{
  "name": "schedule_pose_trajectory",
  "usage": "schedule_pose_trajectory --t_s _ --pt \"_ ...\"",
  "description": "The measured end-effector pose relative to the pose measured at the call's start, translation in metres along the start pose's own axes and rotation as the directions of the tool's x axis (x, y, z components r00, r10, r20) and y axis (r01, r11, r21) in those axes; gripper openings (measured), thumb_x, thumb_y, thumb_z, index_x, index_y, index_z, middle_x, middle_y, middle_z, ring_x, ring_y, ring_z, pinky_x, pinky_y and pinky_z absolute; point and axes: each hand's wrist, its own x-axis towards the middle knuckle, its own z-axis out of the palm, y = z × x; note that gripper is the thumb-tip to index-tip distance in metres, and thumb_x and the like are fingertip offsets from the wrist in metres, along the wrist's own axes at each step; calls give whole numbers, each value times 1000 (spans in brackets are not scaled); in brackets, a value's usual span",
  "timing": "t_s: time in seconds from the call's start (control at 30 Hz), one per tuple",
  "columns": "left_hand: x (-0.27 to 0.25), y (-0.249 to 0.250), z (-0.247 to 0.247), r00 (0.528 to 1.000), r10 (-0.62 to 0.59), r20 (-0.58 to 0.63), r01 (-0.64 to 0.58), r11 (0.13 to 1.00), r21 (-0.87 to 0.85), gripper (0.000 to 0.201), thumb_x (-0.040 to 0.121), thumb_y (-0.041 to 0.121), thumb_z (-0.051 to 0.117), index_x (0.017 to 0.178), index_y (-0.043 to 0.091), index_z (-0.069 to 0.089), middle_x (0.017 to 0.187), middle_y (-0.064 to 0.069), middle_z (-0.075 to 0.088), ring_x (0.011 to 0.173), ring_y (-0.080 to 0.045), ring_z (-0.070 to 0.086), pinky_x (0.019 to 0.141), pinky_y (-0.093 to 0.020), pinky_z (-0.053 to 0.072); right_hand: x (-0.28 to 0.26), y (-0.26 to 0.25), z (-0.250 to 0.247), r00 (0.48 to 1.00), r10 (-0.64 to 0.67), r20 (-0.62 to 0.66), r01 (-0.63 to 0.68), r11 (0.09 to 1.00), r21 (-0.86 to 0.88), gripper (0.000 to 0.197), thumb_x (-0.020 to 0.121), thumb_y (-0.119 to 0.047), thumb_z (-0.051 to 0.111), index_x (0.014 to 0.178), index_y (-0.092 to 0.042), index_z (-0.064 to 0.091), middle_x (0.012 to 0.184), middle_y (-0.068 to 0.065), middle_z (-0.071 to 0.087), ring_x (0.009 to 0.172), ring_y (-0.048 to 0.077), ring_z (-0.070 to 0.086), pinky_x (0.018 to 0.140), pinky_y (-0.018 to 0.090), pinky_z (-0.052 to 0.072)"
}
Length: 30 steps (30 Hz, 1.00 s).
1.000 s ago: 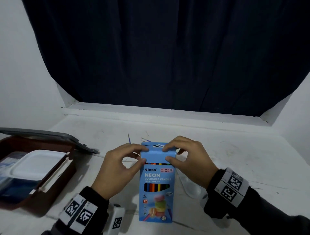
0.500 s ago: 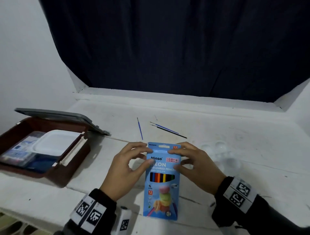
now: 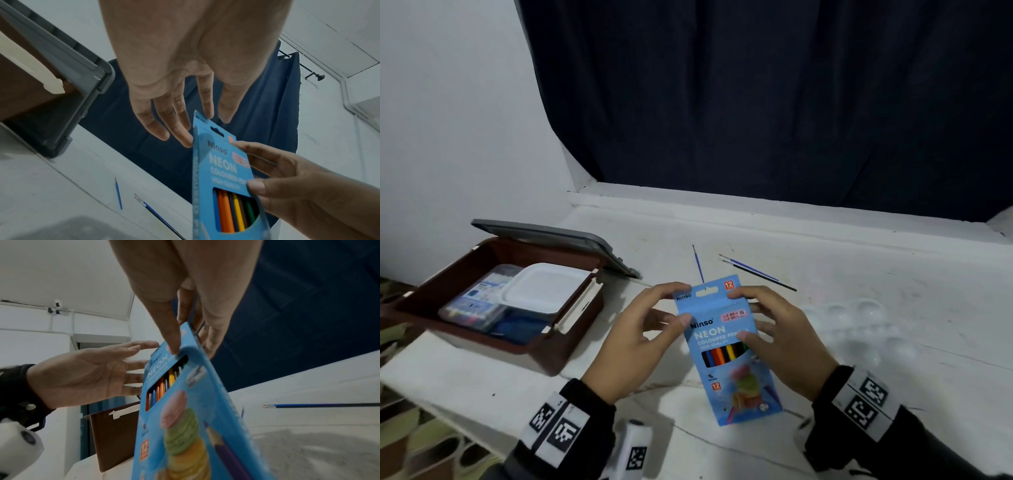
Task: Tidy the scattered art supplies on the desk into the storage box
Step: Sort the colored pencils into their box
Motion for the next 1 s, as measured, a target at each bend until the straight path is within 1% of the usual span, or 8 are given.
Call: schedule_pose_trajectory --t_s 0.17,0.27,0.37,0.47,0.57,0.67,0.8,1.0 --pt "5 -5 -42 1000 -17 18 17 999 -30 36 92 41 65 127 36 58 116 7 61 86 -23 69 82 -45 55 17 -21 32 998 -53 41 56 997 -60 52 88 7 58 116 -36 55 109 -13 64 97 14 69 75 35 59" --pt "10 -12 -84 999 32 28 -32 999 -6 44 89 52 57 129 34 55 119 1 63 88 -16 68 76 -35 56 37 -35 60 984 -179 -6 176 973 -149 44 90 1 62 120 -30 57 113 -12 64 103 11 66 79 28 58" --pt "14 -19 -137 995 89 34 -89 996 0 37 97 42 49 132 29 54 120 5 66 100 -14 67 81 -28 53 65 -58 99 962 -273 12 268 936 -228 44 92 -1 59 126 -29 55 113 -15 63 97 10 64 72 25 56" --pt "16 -28 -197 992 117 38 -119 992 39 35 101 42 45 132 29 54 120 6 68 107 -13 66 86 -27 53 94 -84 145 929 -351 114 368 860 -354 44 96 -6 54 132 -29 48 116 -13 63 102 4 60 77 16 48" --pt "16 -42 -253 993 120 18 -120 992 27 30 103 30 42 130 25 55 115 6 70 111 -12 65 90 -27 53 122 -105 191 864 -433 258 503 701 -505 40 95 -13 52 135 -21 49 125 -4 62 110 8 56 88 19 46" --pt "17 -60 -301 993 117 16 -118 992 41 32 105 36 38 127 27 58 116 7 69 113 -10 64 92 -26 53 150 -122 235 834 -411 367 551 645 -529 52 87 -1 59 136 -17 49 124 2 63 111 17 58 90 33 52" --pt "16 -80 -347 998 69 9 -69 997 -38 38 106 37 32 128 23 59 115 -2 69 113 -18 65 101 -48 49 177 -140 287 823 -276 496 553 585 -593 71 80 7 57 142 -25 44 119 -2 60 102 19 54 82 40 51" --pt "14 -120 -389 998 33 -59 -41 989 -140 45 97 54 38 122 25 63 108 -9 68 107 -29 65 95 -49 52 197 -149 353 755 -153 637 617 493 -613 50 87 -1 52 136 -11 52 124 13 60 102 33 56 79 40 50"
